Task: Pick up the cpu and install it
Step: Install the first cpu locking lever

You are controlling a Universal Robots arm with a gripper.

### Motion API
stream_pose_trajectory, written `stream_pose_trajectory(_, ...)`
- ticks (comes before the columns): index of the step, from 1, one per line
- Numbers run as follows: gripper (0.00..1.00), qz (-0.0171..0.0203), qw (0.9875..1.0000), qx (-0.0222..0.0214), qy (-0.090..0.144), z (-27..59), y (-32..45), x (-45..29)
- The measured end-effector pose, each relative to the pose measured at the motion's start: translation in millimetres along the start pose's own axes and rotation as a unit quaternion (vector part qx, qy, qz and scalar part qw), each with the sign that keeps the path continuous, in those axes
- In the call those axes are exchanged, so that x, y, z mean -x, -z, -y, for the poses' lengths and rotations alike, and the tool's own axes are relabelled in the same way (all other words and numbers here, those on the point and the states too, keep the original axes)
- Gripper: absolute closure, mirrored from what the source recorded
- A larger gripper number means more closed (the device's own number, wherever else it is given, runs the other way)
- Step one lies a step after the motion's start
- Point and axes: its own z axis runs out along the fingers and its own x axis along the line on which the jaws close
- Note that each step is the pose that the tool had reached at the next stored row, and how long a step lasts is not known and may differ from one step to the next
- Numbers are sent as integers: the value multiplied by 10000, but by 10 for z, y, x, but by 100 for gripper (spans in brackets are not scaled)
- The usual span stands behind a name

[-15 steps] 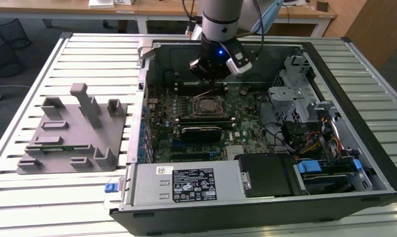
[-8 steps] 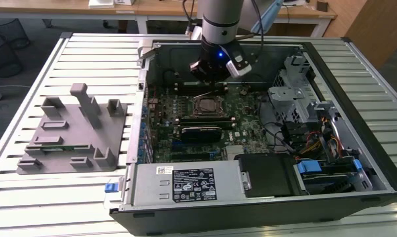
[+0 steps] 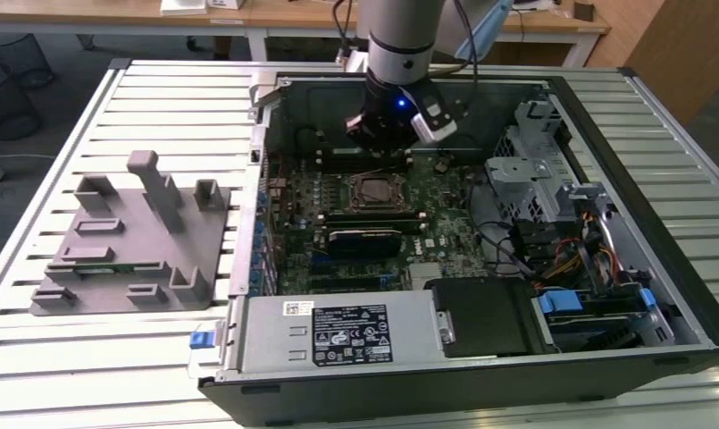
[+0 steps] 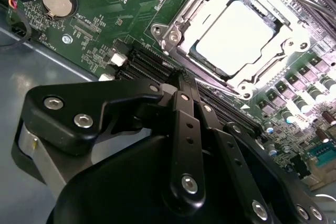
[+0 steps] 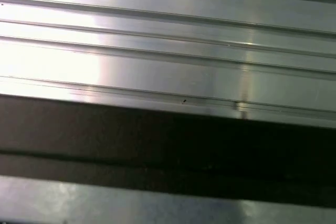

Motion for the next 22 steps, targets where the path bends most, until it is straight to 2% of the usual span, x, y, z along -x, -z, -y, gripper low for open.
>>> stream_pose_trajectory(11, 89, -6, 10000, -70, 0, 10, -70, 20)
stream_pose_trajectory(13, 89, -8, 10000, -95, 0, 11, -79, 23)
stream_pose_trajectory(16, 89, -16, 9998, -174, 1, 12, -87, 26)
stream_pose_trajectory(18, 89, -19, 9998, -206, 1, 12, -90, 26)
stream_pose_trajectory(22, 89, -19, 9998, -215, 1, 9, -92, 29)
